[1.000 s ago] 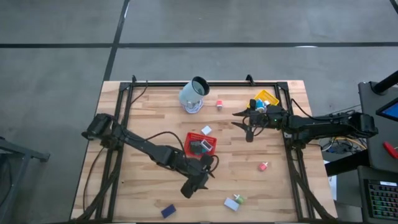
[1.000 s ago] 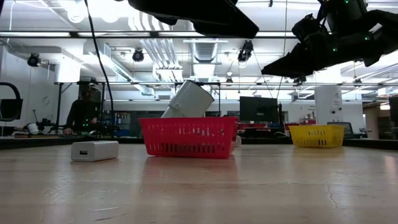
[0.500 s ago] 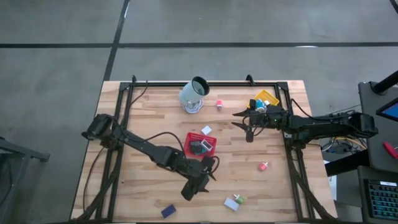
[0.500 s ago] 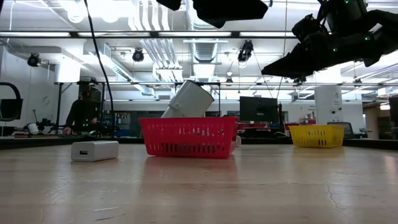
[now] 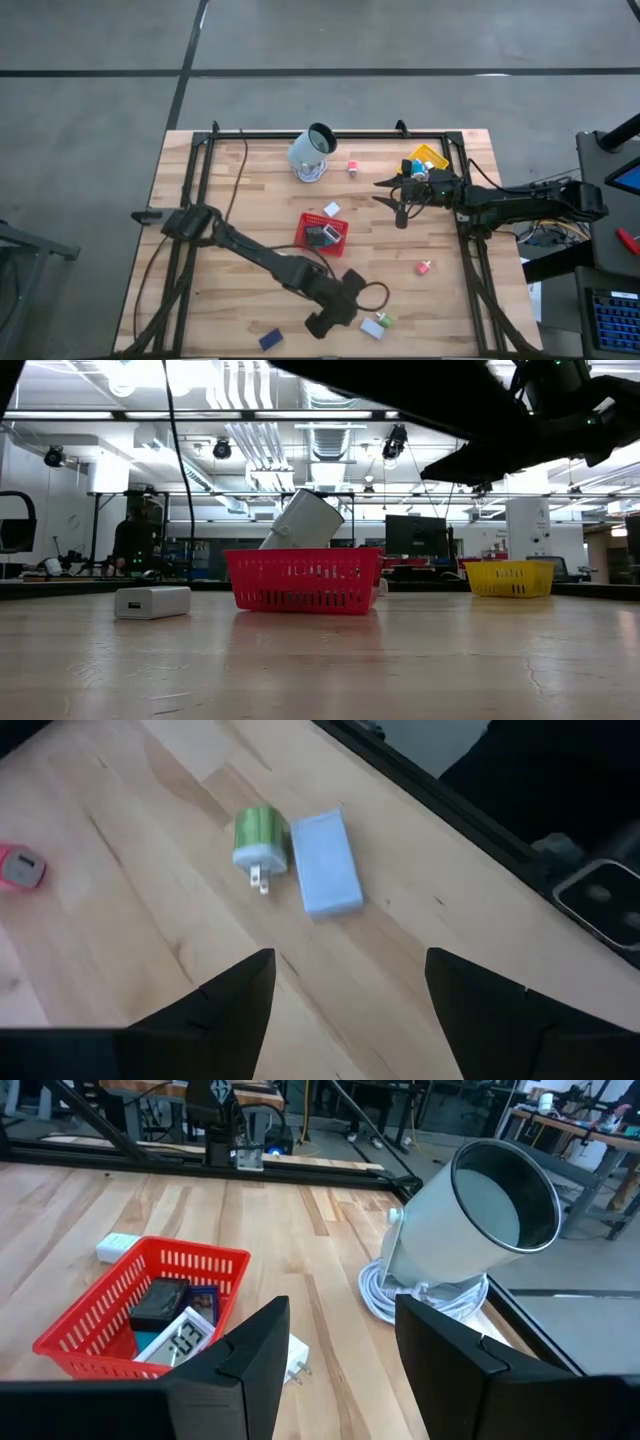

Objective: Pick & Place Office items
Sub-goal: Put the white digital clock into the red basket

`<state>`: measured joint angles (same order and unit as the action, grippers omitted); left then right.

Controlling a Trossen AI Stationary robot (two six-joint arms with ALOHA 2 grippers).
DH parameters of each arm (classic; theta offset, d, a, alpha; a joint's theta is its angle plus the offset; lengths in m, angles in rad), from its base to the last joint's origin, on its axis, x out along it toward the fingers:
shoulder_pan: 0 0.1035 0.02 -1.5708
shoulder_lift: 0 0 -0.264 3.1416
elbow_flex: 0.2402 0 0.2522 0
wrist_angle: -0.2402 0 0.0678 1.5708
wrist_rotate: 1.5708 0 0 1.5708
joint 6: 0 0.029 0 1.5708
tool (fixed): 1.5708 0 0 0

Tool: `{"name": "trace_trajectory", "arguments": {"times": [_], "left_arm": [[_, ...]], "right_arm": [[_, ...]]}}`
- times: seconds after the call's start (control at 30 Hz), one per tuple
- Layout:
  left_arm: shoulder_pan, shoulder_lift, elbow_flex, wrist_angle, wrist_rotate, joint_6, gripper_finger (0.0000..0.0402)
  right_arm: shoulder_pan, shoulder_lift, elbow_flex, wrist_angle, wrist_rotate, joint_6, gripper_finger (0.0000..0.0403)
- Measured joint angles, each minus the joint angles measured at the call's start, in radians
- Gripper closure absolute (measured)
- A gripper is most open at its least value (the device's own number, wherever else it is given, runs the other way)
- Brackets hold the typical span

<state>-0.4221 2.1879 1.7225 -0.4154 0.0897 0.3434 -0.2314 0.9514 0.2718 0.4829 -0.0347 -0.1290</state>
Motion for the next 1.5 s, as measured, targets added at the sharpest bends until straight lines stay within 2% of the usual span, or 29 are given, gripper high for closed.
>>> {"name": "trace_trajectory", "arguments": {"times": [0.43, 0.67, 1.5], "left_arm": [[-0.006, 0.279, 0.383, -0.178, 0.056, 0.028, 0.0138], [-0.008, 0.349, 0.511, -0.21, 0.066, 0.022, 0.0138], [0.021, 0.406, 0.528, -0.162, 0.087, -0.051, 0.0138]], "right_arm": [[0.0, -0.001, 0.0, -0.016, -0.02, 0.024, 0.0227], [0.003, -0.001, -0.001, -0.025, -0.03, 0.04, 0.0227], [0.007, 0.0, -0.003, -0.036, -0.029, 0.04, 0.0227]]}}
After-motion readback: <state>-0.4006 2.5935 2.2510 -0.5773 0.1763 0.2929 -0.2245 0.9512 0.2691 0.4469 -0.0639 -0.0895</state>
